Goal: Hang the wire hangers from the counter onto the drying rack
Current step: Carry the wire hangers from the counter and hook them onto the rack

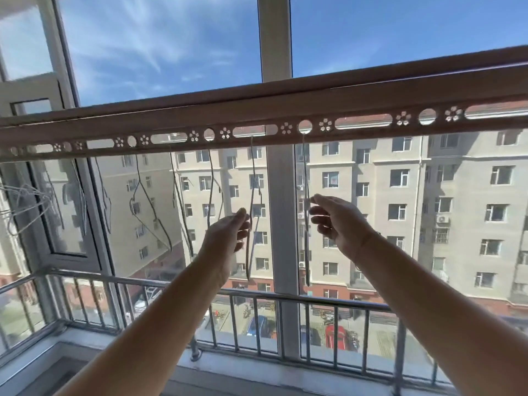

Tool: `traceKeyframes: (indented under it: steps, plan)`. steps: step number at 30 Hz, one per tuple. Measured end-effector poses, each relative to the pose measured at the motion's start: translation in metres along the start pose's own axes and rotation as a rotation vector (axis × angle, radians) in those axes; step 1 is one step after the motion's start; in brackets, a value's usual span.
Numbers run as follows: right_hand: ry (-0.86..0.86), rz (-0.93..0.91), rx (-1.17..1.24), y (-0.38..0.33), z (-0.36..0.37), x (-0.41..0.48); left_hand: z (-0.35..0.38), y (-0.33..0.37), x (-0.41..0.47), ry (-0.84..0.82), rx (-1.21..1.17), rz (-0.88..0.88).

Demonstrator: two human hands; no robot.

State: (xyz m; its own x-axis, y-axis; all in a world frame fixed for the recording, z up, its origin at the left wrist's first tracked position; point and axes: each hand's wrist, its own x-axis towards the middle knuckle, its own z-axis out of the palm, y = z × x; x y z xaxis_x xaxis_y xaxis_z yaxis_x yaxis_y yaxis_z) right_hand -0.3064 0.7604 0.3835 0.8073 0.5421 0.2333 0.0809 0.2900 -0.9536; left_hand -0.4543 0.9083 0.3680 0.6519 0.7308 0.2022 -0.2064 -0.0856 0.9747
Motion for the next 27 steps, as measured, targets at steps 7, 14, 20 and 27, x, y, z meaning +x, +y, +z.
traceKeyframes:
  steps: [7, 14, 20, 27]
  plan:
    - [0.031, 0.031, -0.076, 0.055, -0.029, -0.028, -0.012, -0.071, -0.032, -0.097, 0.082, -0.116]
    - [-0.012, 0.11, -0.21, 0.11, -0.09, -0.071, 0.022, -0.13, -0.054, -0.451, 0.294, -0.17]
    - [0.125, 0.111, -0.332, 0.121, -0.163, -0.111, 0.091, -0.161, -0.075, -0.699, 0.358, -0.104]
    - [0.41, 0.083, -0.605, 0.113, -0.269, -0.176, 0.198, -0.188, -0.116, -0.94, 0.341, -0.044]
